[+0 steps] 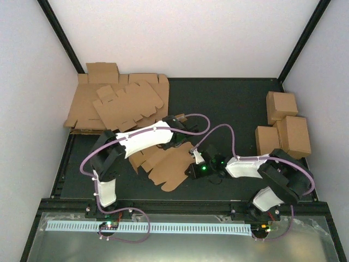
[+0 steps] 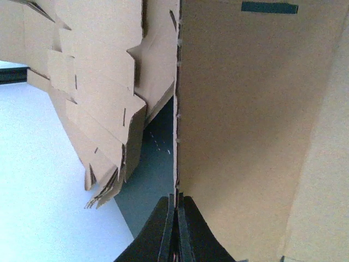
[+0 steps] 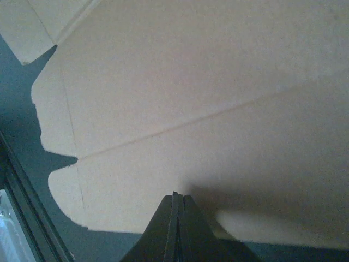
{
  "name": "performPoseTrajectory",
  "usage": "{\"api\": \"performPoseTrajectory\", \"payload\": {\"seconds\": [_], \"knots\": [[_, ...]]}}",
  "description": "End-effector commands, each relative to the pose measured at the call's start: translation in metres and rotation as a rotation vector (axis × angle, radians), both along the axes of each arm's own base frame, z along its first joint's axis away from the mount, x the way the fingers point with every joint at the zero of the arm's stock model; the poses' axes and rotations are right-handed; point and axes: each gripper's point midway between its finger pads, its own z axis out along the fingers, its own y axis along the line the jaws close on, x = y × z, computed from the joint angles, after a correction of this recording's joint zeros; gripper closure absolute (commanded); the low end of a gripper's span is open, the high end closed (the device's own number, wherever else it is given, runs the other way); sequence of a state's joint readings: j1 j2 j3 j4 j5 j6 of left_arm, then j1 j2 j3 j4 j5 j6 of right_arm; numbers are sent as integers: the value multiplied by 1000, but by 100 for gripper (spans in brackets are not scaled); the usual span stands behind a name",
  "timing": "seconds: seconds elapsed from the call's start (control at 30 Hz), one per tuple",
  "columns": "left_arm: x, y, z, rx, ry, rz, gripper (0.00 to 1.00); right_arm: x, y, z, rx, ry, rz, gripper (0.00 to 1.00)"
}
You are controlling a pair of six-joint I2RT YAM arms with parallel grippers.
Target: Fold the paper box
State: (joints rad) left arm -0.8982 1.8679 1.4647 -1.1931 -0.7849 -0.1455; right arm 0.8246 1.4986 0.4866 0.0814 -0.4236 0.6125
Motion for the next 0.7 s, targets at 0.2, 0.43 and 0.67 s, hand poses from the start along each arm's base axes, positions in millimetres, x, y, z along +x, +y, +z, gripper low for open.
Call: {"api": "performPoseTrajectory", "payload": {"seconds": [0.2,0.43,0.67], "knots": [[-13,-33,20,25,-67,-32,98,18,16,1,67,-18,-43,98],[-24,-47,1,11,-60,-57,98,23,10,10,95,-54,-75,98],[-31,-42,-20,76,-102,-58,99,27,4,11,127,-58,-107,98]]}}
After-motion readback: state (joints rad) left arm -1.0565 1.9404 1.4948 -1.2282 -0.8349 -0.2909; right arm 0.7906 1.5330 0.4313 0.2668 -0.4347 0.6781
